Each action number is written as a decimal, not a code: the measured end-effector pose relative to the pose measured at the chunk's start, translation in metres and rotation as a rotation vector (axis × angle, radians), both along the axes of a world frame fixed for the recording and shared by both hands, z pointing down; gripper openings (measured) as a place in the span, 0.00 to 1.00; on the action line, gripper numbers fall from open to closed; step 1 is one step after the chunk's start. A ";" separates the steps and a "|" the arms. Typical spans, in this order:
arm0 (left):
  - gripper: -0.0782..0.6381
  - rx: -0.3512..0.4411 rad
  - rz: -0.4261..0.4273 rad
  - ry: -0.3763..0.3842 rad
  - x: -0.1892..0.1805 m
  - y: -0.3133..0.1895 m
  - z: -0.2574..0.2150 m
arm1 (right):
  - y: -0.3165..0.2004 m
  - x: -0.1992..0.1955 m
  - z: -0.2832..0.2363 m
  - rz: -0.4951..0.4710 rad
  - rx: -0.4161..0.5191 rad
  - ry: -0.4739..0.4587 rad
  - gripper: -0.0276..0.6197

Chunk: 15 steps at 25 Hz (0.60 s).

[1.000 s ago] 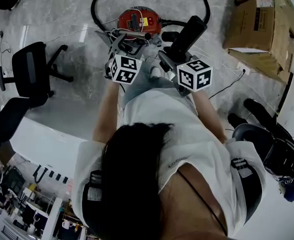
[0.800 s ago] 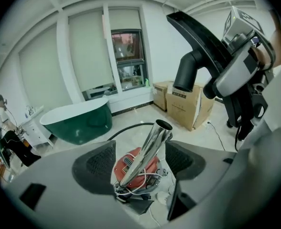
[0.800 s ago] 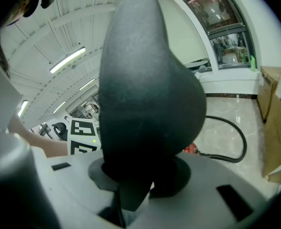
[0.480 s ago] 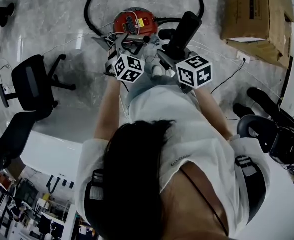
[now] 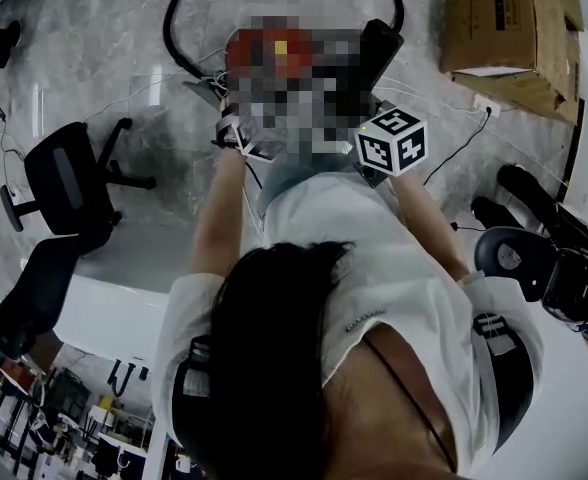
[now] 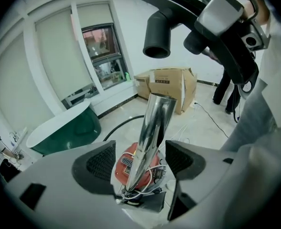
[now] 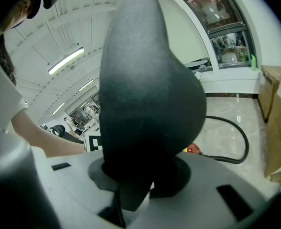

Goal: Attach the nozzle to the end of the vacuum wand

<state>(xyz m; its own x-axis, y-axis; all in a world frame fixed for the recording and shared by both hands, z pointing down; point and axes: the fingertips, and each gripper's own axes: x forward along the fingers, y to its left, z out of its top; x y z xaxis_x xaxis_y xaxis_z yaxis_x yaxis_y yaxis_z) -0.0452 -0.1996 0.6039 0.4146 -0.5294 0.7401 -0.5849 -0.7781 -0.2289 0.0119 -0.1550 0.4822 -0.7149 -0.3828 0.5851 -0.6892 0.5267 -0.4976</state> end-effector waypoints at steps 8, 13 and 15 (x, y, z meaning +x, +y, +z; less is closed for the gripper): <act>0.54 -0.015 0.044 0.023 0.004 -0.009 0.017 | 0.005 0.001 0.007 -0.008 -0.028 0.028 0.21; 0.54 -0.005 0.076 0.031 0.010 -0.012 0.022 | 0.002 -0.003 0.008 -0.013 -0.024 0.030 0.21; 0.54 -0.014 0.083 0.031 0.012 -0.011 0.026 | 0.001 -0.004 0.009 -0.012 -0.030 0.025 0.21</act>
